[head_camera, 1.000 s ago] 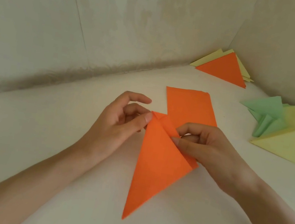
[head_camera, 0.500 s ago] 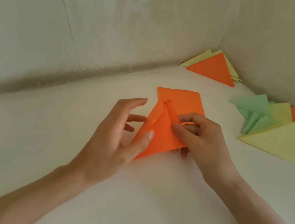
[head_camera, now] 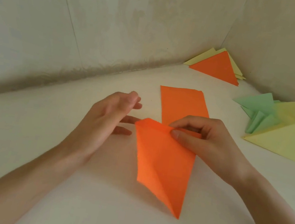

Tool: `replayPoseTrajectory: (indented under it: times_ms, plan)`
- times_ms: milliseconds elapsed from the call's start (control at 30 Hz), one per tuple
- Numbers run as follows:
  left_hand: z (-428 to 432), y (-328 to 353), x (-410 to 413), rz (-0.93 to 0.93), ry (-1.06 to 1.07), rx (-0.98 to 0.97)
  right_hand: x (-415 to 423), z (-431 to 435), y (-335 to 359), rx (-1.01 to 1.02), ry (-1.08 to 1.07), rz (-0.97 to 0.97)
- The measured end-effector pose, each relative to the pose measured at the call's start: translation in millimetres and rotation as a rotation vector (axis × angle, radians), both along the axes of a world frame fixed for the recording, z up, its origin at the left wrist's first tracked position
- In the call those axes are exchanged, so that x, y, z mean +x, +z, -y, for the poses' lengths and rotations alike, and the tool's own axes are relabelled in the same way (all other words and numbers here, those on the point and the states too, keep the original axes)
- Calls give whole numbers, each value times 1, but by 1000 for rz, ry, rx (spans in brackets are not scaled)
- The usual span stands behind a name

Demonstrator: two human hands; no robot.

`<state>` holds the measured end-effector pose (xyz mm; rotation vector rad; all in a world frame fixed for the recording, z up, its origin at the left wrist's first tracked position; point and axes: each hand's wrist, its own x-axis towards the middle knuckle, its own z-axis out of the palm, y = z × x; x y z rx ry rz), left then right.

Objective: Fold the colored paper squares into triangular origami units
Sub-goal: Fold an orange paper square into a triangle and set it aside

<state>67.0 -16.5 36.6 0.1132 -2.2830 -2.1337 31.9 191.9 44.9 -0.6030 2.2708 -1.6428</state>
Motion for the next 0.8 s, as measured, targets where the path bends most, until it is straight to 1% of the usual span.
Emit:
replayPoseTrajectory:
  times_ms: [67, 167, 233, 333, 433, 600, 800]
  plan:
    - [-1, 2, 0, 73, -76, -13, 3, 1, 0, 49, 35, -73]
    - [1, 1, -1, 113, -144, -57, 2, 1, 1, 32, 23, -93]
    - [4, -1, -2, 108, -180, -28, -1, -1, 0, -13, -49, -68]
    - [5, -4, -4, 100, -208, 78, -5, -3, -3, -107, -188, 36]
    - [4, -6, -4, 90, -181, 154, -8, -3, -8, -128, -243, 102]
    - [2, -5, -4, 109, -75, 240, -6, -1, -11, -191, -169, 172]
    - [2, -3, -3, 93, -56, 228, -4, 2, -11, -205, -163, 104]
